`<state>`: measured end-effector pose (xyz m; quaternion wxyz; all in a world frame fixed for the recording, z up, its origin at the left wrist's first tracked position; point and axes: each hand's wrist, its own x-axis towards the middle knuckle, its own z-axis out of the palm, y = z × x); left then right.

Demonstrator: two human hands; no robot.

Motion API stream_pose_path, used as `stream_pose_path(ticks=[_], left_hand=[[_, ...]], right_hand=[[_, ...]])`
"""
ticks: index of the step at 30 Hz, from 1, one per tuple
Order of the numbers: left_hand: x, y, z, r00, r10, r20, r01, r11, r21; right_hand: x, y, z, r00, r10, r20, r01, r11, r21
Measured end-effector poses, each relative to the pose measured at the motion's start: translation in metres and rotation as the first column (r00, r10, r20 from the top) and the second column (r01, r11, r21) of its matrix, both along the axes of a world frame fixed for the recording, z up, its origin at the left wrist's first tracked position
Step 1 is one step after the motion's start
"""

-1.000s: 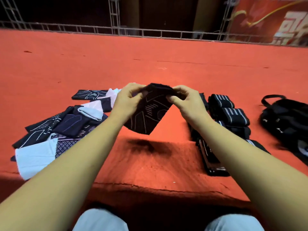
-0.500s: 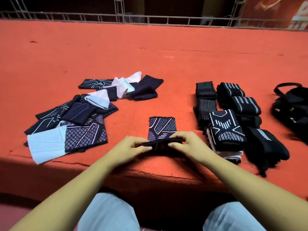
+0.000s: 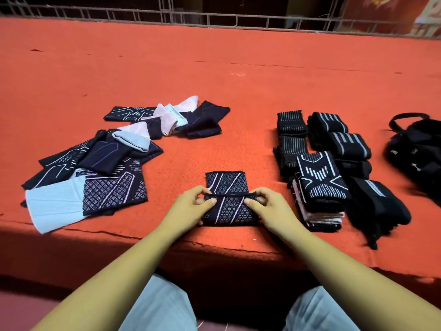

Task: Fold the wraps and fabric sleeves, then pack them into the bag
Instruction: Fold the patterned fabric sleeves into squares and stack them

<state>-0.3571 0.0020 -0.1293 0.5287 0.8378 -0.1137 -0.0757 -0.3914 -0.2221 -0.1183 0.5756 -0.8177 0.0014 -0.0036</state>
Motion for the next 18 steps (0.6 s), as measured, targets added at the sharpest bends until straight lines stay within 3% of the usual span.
stream_pose_path(ticks=[2,6,14,18], left_hand=[[0.001,-0.003,0.0,0.998,0.047,0.039,-0.049,0.997,0.063],[0.005,-0.008,0.0,0.994,0.091,0.054,-0.097,0.985,0.139],[0.005,-0.01,-0.001,0.988,0.071,0.134,-0.101,0.967,0.235],[0.001,-0.012,-0.005,0.966,0.034,0.257,-0.122,0.935,0.332]], right_hand=[[0.004,0.003,-0.002,0.998,-0.062,-0.006,0.062,0.998,-0.024],[0.01,0.005,-0.003,0.986,-0.155,0.057,0.165,0.94,-0.297],[0.007,0.009,0.003,0.986,-0.149,0.071,0.165,0.869,-0.467],[0.008,0.006,0.001,0.99,-0.136,0.039,0.136,0.838,-0.528]])
